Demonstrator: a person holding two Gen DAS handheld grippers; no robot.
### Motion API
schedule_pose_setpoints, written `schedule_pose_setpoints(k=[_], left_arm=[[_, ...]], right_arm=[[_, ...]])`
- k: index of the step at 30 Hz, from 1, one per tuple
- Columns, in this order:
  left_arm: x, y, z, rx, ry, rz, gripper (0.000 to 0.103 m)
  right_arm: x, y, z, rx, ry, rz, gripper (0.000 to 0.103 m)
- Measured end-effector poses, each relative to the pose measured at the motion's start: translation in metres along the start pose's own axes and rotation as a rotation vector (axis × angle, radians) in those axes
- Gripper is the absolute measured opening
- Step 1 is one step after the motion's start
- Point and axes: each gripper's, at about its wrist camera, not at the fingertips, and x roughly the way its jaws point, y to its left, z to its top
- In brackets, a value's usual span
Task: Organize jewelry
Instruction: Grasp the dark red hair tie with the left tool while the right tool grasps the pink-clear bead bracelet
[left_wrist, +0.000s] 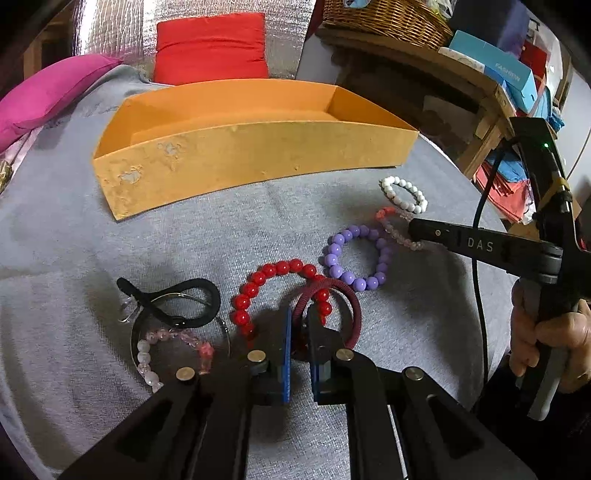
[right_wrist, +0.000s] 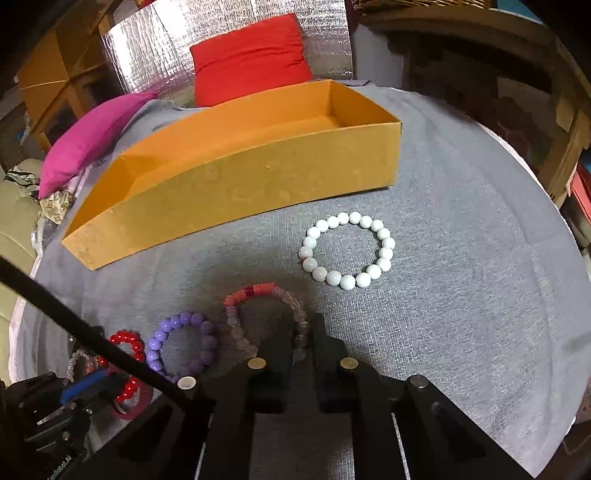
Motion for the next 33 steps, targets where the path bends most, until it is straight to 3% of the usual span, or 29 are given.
schedule_pose_setpoints(k=[17,20,27,33], left_arm=[[-0.033,0.022,0.014,-0.050,-0.125,-0.013,0.007],[-0.033,0.023,0.011,-0.049,-0.106,-0.049,0.007],[-0.018,0.005,0.005,0.027,-0.030,-0.054,0.007],[0.001,0.003,0.007,0.017,0.023,-0.053,0.007]], right_arm=[[-0.034,-0.034,0.004,0.125,-0.075,0.175,0.009],[-0.035,-0.029,0.008,0.126,-0.091,0.187,0.009],[-0.032,-0.028,0.008,0.137,-0.071,0.198,0.009],[-0.029,-0.025,0.006,0.129,-0.055,0.200,0.009]])
